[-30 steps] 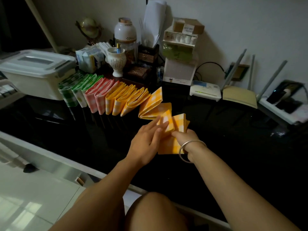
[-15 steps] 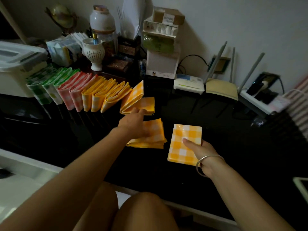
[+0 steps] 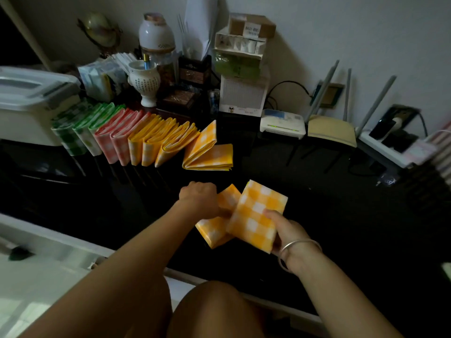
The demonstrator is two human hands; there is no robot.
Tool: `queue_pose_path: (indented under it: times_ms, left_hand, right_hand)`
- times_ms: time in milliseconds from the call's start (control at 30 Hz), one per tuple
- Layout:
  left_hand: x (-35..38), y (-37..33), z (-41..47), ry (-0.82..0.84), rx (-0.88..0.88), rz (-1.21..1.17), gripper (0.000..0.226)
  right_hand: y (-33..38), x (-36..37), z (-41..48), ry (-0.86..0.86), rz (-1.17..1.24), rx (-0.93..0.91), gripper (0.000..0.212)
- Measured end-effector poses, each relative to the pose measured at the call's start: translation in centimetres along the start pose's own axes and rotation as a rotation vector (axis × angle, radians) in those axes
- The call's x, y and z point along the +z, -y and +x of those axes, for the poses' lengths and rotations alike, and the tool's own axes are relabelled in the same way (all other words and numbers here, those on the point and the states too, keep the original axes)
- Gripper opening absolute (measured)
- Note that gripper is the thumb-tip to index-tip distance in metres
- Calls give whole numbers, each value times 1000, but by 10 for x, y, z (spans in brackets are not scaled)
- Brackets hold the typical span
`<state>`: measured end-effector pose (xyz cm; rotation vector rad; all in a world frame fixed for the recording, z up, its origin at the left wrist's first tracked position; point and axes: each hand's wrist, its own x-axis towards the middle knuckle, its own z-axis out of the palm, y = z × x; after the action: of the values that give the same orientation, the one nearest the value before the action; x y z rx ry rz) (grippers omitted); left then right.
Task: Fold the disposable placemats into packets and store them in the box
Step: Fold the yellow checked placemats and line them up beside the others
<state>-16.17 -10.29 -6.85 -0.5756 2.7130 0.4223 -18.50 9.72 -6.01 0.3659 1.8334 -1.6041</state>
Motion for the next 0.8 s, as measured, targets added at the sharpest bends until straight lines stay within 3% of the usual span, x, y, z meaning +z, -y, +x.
queue_pose_path:
  times_ms: [100,200,333,433,500,567,600,633,733,800]
  left_hand:
    - [9,-4,-15,-57,-51,-87,51]
    - [21,-3,-24,-136,-129,-317,35]
    - [23,-4,-32,-107,-196,-585,51]
    - [26,-7,-38,-82,-168,-852,60]
    - [30,-13,-43,-70,-107,-1048,81]
    - [34,-17,-49,-77,-74,-1123,101]
    - [33,-21,-52,-84,-65,-1127,99]
    - [32,-24,-54,-105,-54,-1116,91]
    - [37,-34,-57,-186,19,-1169,71]
    - [39,-39,-58,-207,73,-1250,59]
  right_hand:
    - [-1,5,6,-54,-391,-145,28]
    - [3,7,4,-50,-498,-137,33]
    - [2,8,5,36,-369,-42,40]
    - [0,16,1,92,-305,-68,23]
    - [-2,20,-3,115,-208,-97,13]
    - [-6,23,-2,94,-100,-118,8]
    - [-8,26,-2,72,-71,-132,7]
    - [-10,29,-3,28,-81,-160,11]
    - [-15,36,-1,-151,-277,-336,61]
    - [-10,36,-5,-170,-204,-365,70]
